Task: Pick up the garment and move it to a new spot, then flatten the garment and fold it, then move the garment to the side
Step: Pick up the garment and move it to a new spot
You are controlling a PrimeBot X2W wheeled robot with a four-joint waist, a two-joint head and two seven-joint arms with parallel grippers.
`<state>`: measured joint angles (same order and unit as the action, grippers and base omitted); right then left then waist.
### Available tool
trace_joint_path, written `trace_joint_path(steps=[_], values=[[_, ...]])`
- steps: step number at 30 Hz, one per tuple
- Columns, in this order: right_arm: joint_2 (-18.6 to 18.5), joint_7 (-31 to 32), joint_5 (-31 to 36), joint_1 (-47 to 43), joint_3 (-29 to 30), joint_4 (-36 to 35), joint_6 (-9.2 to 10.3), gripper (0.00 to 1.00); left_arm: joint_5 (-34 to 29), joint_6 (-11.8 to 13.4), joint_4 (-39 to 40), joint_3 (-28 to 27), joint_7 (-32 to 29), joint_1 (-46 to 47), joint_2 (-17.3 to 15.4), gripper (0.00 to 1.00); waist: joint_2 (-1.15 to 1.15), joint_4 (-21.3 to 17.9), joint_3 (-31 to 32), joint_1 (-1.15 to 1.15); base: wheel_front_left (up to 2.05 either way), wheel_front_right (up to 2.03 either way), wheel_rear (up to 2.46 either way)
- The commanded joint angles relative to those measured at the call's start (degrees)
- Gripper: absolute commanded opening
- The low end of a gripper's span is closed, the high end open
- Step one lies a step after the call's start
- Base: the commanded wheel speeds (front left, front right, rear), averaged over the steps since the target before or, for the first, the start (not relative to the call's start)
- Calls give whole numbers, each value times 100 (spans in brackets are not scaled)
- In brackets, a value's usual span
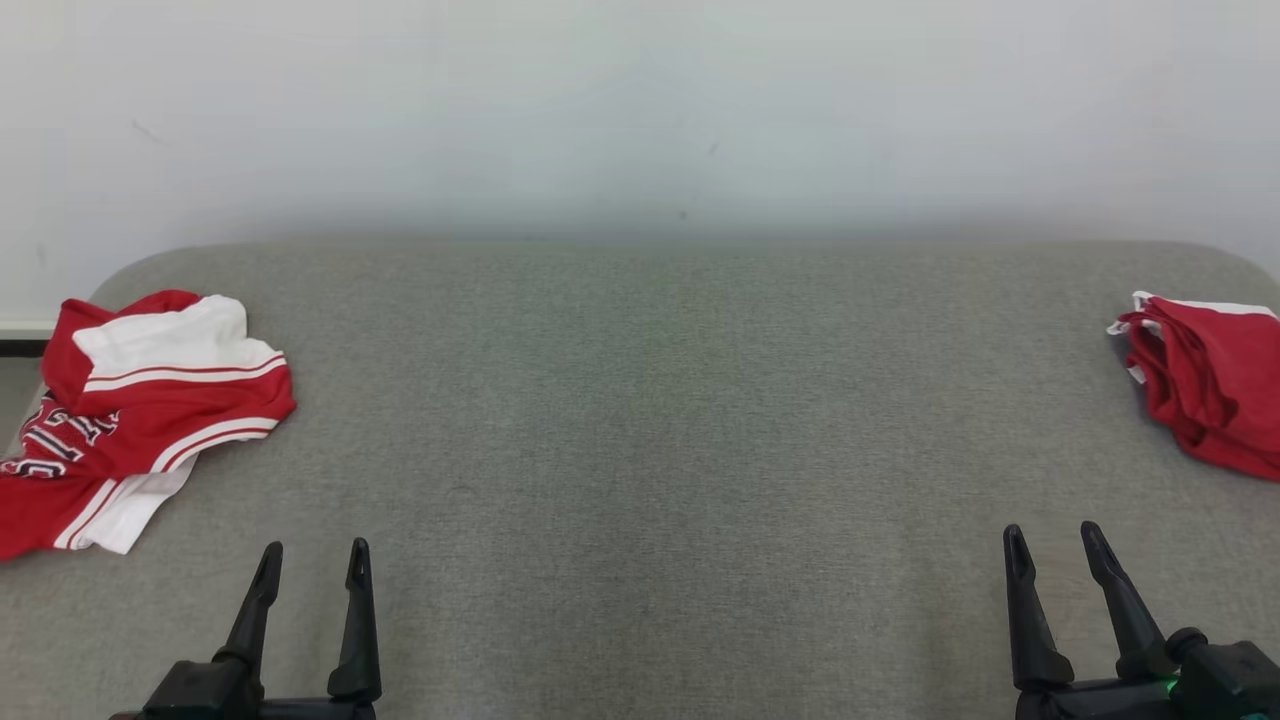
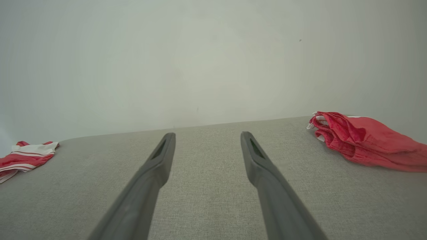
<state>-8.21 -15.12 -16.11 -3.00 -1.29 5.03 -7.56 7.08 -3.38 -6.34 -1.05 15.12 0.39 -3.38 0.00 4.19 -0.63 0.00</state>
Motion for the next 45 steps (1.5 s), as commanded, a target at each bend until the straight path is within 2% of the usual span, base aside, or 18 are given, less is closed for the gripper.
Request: trace_joint_path(steps=[1,8,20,27,34,45], values=[[14,-3,-25,-50,-29,0,16,100,-11,11,-17,-30,3,-23,0,100,0,90,-36,0,0,0,0],[-32,-2,-48,-23,-88,-1,16,100,-46,36,-42,-53,3,61,-13,100,0,616,-129,0,0,0,0],[-125,6,-55,53,-243,49,16,100,44,130,-74,-198,3,-90,-5,100,0,1891,-239,0,0,0,0],[-182,35,-67,131,-324,15,16,100,64,129,-87,-297,3,-94,-37,100,0,2386,-280,0,0,0,0],[-191,94,-78,199,-458,33,15,100,91,222,53,-492,3,-212,-55,100,0,2583,-296,0,0,0,0],[-261,95,-111,196,-410,44,15,100,42,147,-10,-450,3,-31,-64,100,0,2562,-354,0,0,0,0]])
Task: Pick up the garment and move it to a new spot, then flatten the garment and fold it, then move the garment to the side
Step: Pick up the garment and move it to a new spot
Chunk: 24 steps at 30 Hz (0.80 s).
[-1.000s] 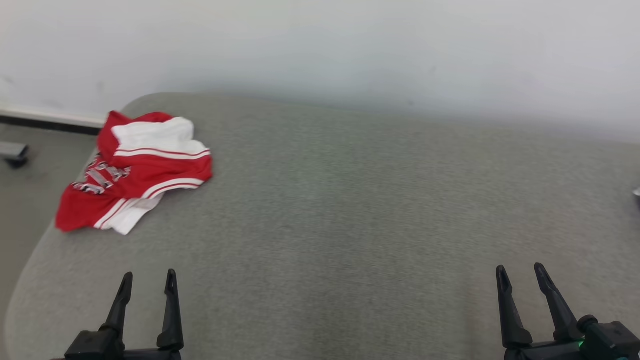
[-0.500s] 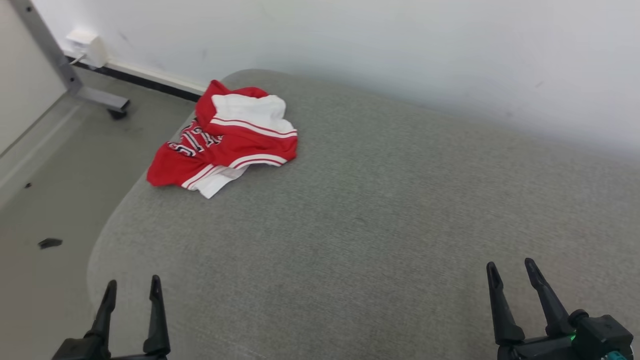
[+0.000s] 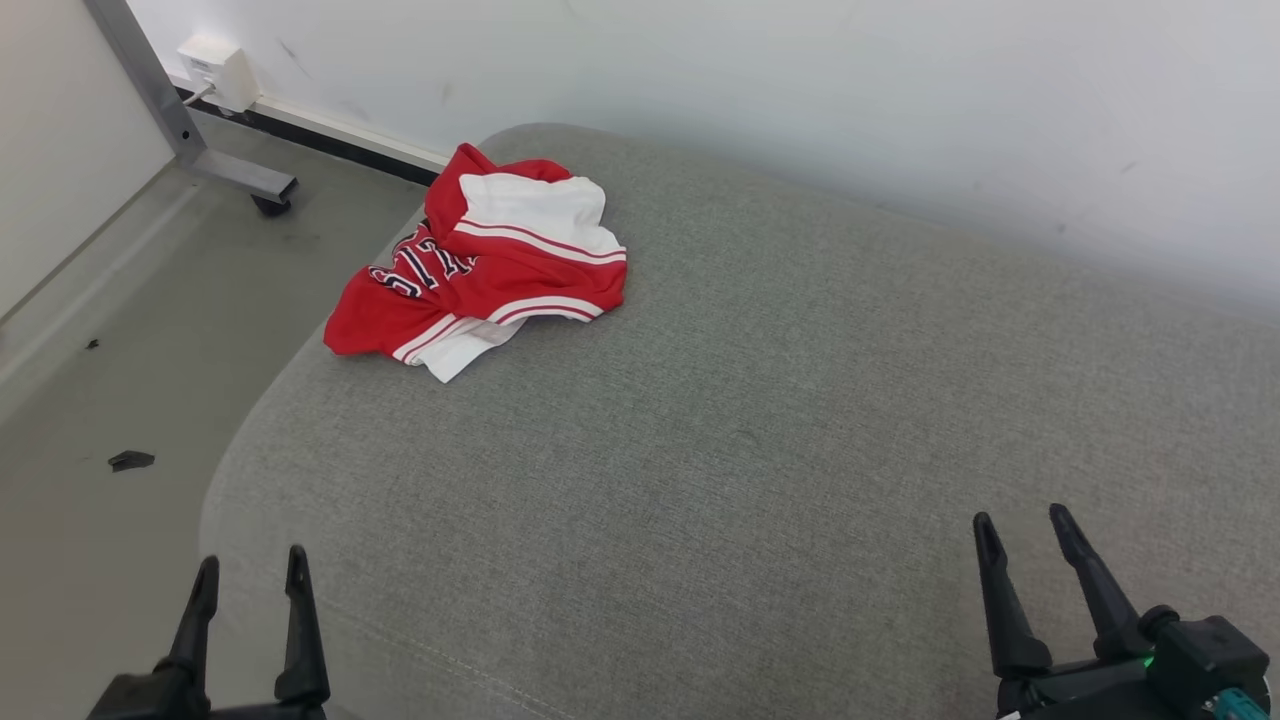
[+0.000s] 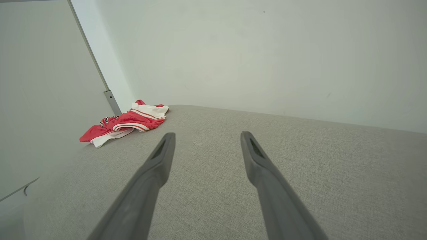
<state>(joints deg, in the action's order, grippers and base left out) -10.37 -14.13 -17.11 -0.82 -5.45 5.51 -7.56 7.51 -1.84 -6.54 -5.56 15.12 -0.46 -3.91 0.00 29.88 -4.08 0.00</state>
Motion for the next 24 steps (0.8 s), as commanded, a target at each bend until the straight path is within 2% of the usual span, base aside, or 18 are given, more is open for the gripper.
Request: trace_joint_path(steps=[1,5,10,16,24], values=[[-41,3,4,-34,34,-23,15,100,28,-10,-19,-2,3,118,-14,100,0,-40,-40,0,0,0,0],[-135,48,51,48,153,-116,16,100,106,-59,-117,-6,3,588,-13,100,0,-306,-270,0,0,0,0],[-339,128,67,231,359,-271,16,100,190,-134,-352,-39,4,1552,-126,100,0,-880,-750,0,0,0,0],[-578,106,4,572,663,-413,15,100,243,-100,-765,-174,-198,3136,-534,100,0,-1738,-1527,0,0,0,0],[-696,-9,-104,662,1151,-576,15,100,323,-45,-1343,-303,-869,5039,-1133,100,0,-2479,-2380,0,0,0,0]])
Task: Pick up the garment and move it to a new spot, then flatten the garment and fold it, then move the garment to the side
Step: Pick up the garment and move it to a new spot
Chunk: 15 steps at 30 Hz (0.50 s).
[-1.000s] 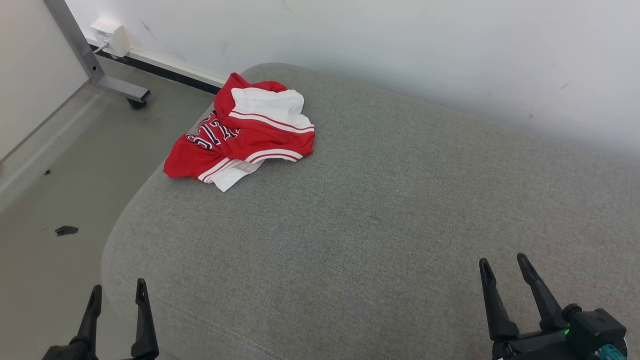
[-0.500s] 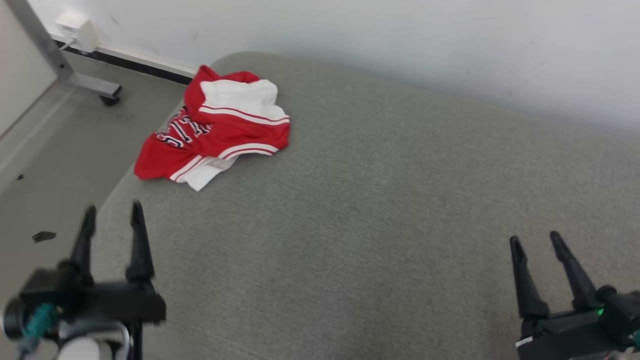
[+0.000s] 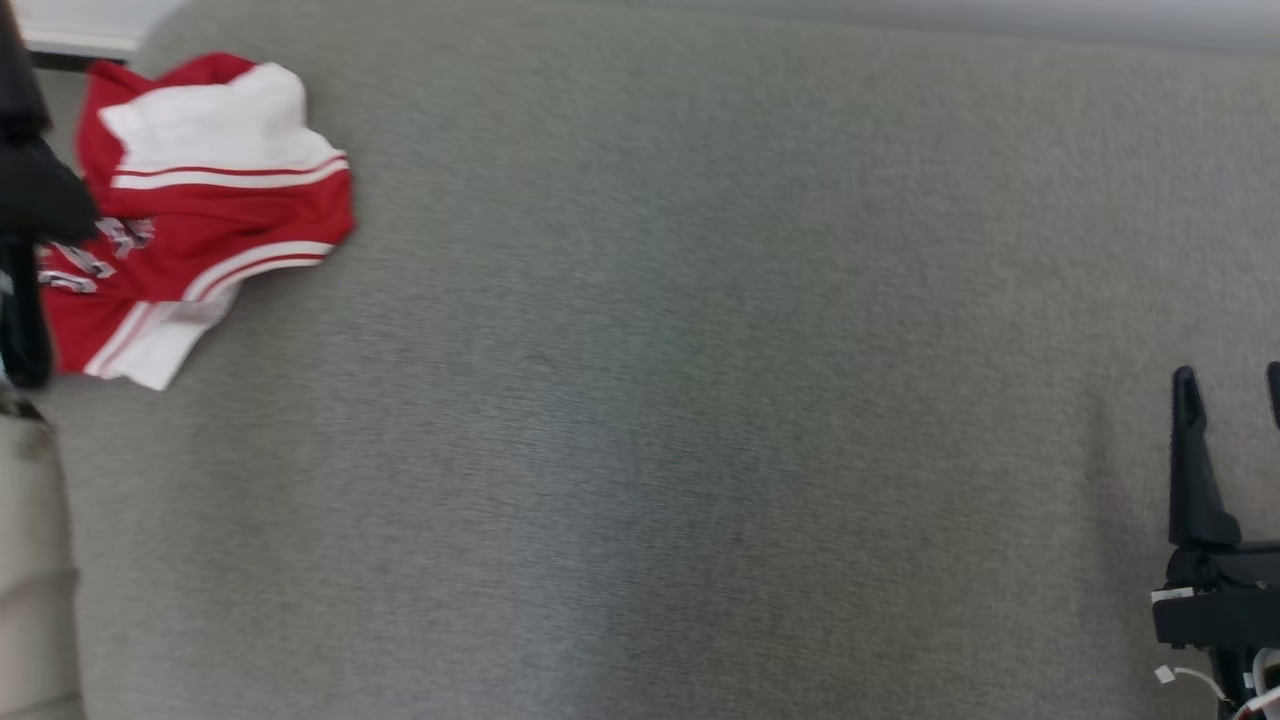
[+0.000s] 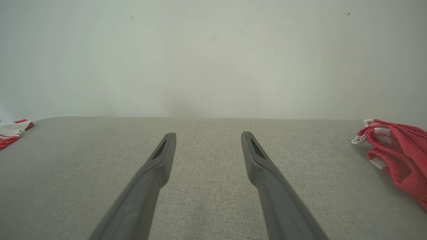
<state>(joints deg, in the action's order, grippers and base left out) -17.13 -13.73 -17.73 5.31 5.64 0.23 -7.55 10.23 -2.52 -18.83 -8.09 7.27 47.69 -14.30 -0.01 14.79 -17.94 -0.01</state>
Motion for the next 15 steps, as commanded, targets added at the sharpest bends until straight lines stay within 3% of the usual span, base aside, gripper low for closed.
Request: trace_joint_path(steps=[1,9,15], values=[[-2,-53,-42,59,91,-63,14,100,30,27,-245,-53,-181,373,-172,100,1,-1037,-1072,1,0,0,0],[58,-108,-38,228,200,-211,14,100,-8,209,-1356,-189,-569,1087,-649,100,1,-1405,-1456,1,0,0,0],[75,-132,-41,303,194,-200,14,100,3,226,-2191,-189,-1040,1273,-896,100,1,-1474,-1547,1,0,0,0]])
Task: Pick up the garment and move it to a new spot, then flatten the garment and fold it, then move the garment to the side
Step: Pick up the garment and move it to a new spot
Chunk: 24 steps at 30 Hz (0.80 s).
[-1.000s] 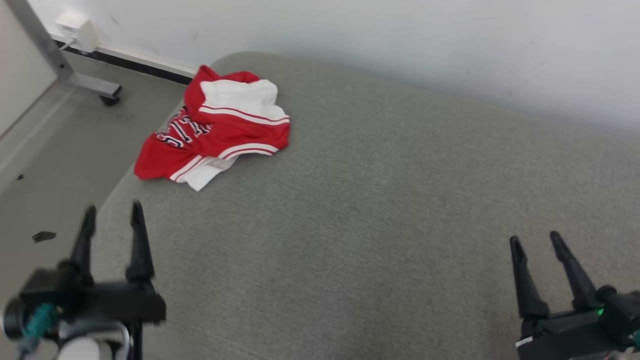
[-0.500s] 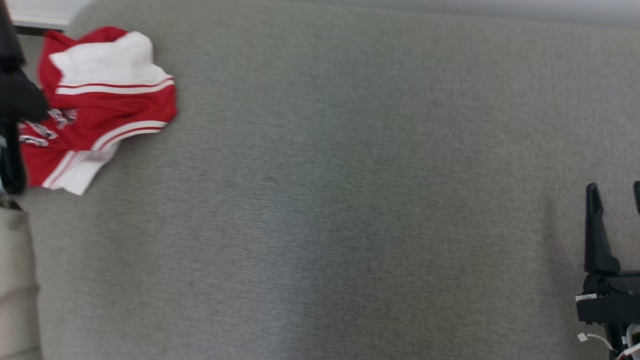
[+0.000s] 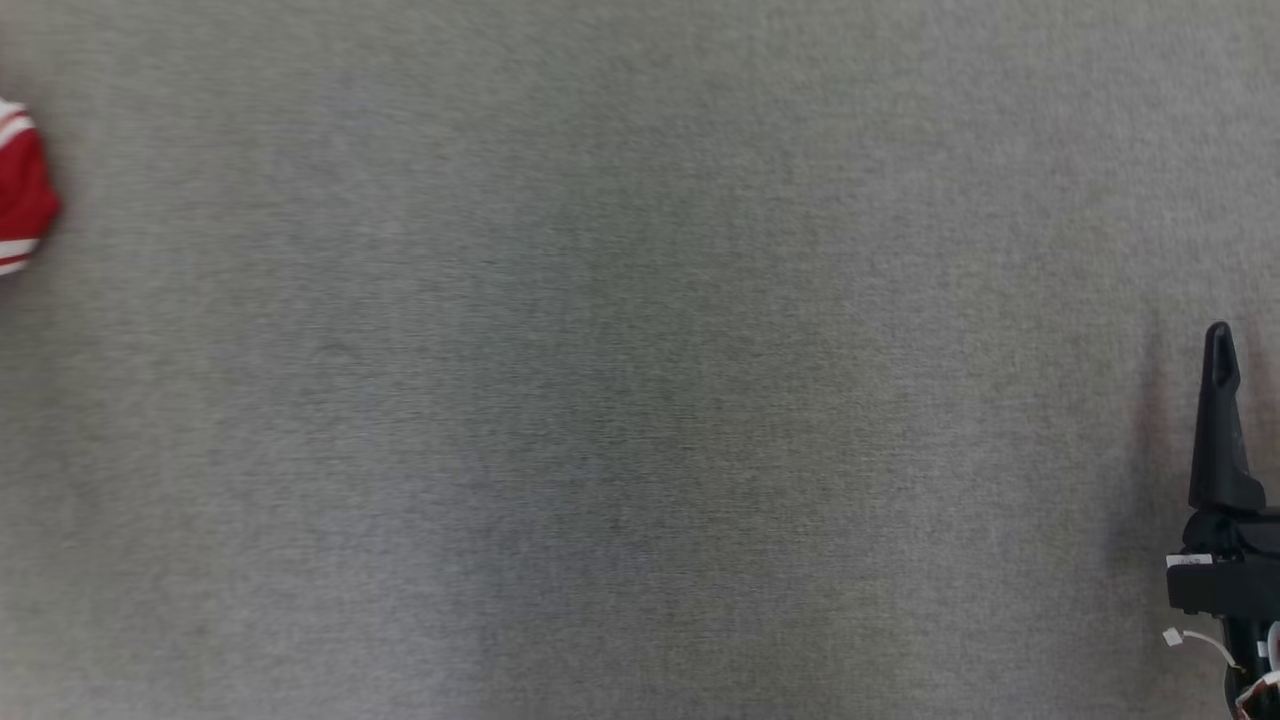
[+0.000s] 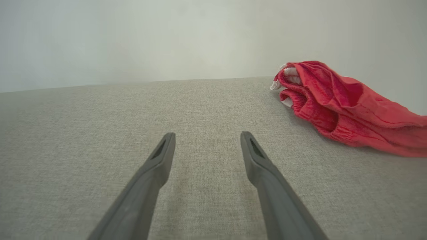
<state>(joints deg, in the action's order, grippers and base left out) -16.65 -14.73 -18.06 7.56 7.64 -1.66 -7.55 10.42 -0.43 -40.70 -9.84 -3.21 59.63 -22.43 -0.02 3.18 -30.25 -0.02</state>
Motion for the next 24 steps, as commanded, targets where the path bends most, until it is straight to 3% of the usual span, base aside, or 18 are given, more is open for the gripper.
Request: trace_joint_path(steps=[1,11,17,18,19,24], values=[[33,-35,-3,86,-15,-5,14,100,5,6,-152,-20,-60,119,-115,100,2,-328,-330,2,0,0,0],[-45,-46,-12,127,-28,38,14,100,175,-92,-1407,65,-1001,151,-142,100,2,-380,-332,2,0,0,0],[-58,-50,-6,154,-55,69,14,100,97,-25,-1976,196,-1632,195,-199,100,2,-408,-306,2,0,0,0],[-49,-50,-3,154,-61,74,14,100,97,-17,-1991,203,-1585,218,-211,44,2,-412,-297,2,0,0,0],[-46,-48,-3,155,-66,89,14,100,89,11,-1979,208,-1463,226,-228,0,2,-415,-282,2,0,0,0],[-1,-50,-18,152,-88,173,14,100,25,42,-1843,288,-745,286,-307,0,2,-404,-119,2,0,0,0]])
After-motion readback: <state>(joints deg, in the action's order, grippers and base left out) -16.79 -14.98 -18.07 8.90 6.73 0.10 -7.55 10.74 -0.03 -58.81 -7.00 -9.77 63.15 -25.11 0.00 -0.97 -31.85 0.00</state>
